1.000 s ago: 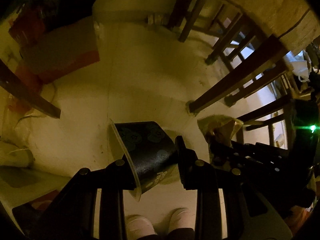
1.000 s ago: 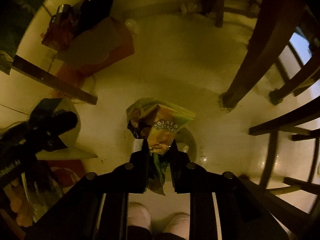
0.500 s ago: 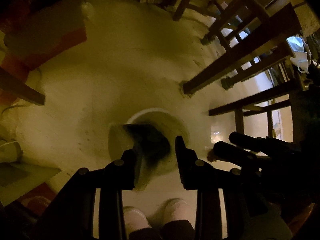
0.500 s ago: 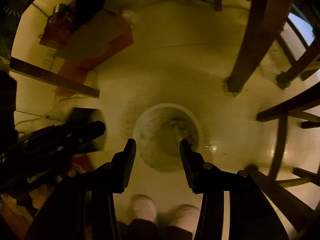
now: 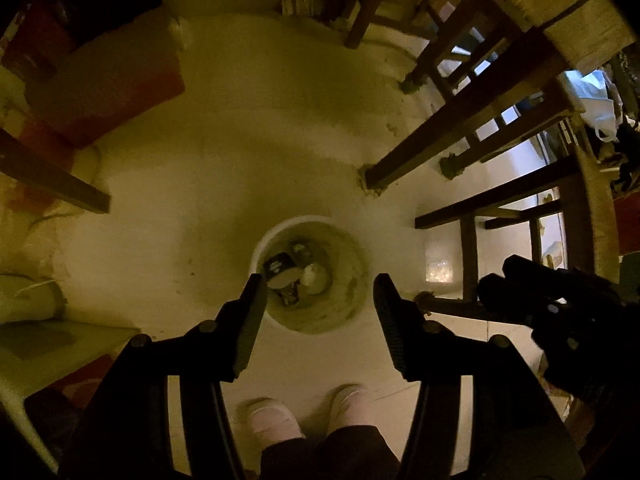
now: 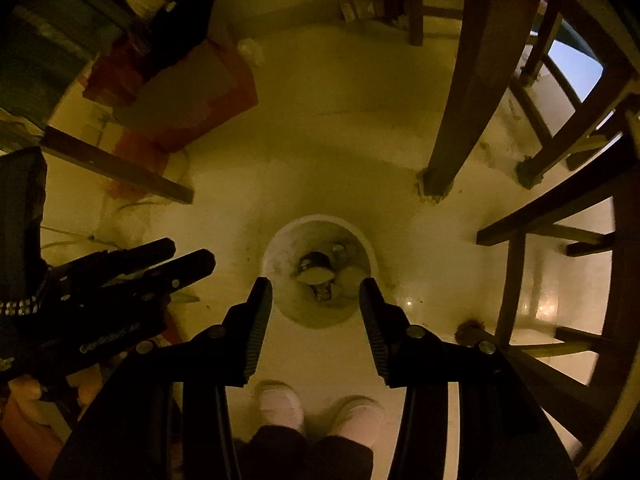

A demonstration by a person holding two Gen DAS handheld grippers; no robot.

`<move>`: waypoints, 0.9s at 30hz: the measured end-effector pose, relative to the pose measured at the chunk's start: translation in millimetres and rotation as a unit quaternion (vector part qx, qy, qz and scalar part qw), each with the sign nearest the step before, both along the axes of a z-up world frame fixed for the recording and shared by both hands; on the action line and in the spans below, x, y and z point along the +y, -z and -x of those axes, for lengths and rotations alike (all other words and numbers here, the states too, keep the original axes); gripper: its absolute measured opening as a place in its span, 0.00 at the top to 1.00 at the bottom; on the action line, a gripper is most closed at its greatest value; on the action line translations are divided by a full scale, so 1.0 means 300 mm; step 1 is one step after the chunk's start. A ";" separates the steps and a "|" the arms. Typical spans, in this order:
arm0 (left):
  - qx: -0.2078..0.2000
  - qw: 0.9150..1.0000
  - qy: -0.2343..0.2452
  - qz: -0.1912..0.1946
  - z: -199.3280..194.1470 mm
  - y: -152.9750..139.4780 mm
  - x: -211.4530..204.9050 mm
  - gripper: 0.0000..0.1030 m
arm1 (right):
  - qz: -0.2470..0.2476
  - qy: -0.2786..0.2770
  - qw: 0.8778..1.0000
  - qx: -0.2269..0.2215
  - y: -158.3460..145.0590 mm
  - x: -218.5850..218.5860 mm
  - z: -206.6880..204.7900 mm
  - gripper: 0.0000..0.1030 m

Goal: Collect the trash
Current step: 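Lower both tools over the white bin and open them to drop the items, then raise both open tools from the bin back toward the table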

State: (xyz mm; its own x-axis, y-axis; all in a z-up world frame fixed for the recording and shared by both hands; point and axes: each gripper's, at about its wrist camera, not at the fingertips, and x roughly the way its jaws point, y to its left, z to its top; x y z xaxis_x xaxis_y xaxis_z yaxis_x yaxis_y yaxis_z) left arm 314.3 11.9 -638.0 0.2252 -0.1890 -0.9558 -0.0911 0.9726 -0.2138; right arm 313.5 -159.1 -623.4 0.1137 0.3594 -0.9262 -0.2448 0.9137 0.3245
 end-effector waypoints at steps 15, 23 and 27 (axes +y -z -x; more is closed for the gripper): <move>-0.143 0.989 -0.015 -0.040 0.072 -0.861 0.081 0.47 | -0.031 0.000 0.994 -0.101 -0.703 0.031 0.029 0.59; -0.241 0.970 -0.027 -0.036 0.160 -1.339 0.131 0.47 | -0.054 0.004 0.980 -0.190 -1.157 0.058 0.090 0.59; -0.285 0.957 -0.031 -0.039 0.212 -1.546 0.147 0.47 | -0.057 0.009 0.969 -0.242 -1.384 0.071 0.137 0.59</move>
State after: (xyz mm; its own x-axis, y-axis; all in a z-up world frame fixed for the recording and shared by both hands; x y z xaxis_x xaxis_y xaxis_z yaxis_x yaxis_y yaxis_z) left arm 250.7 56.0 -174.3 0.7234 -0.0924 -0.6843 -0.0381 0.9841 -0.1732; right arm 272.5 -137.9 -208.2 0.5320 0.4504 -0.7170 -0.3773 0.8842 0.2755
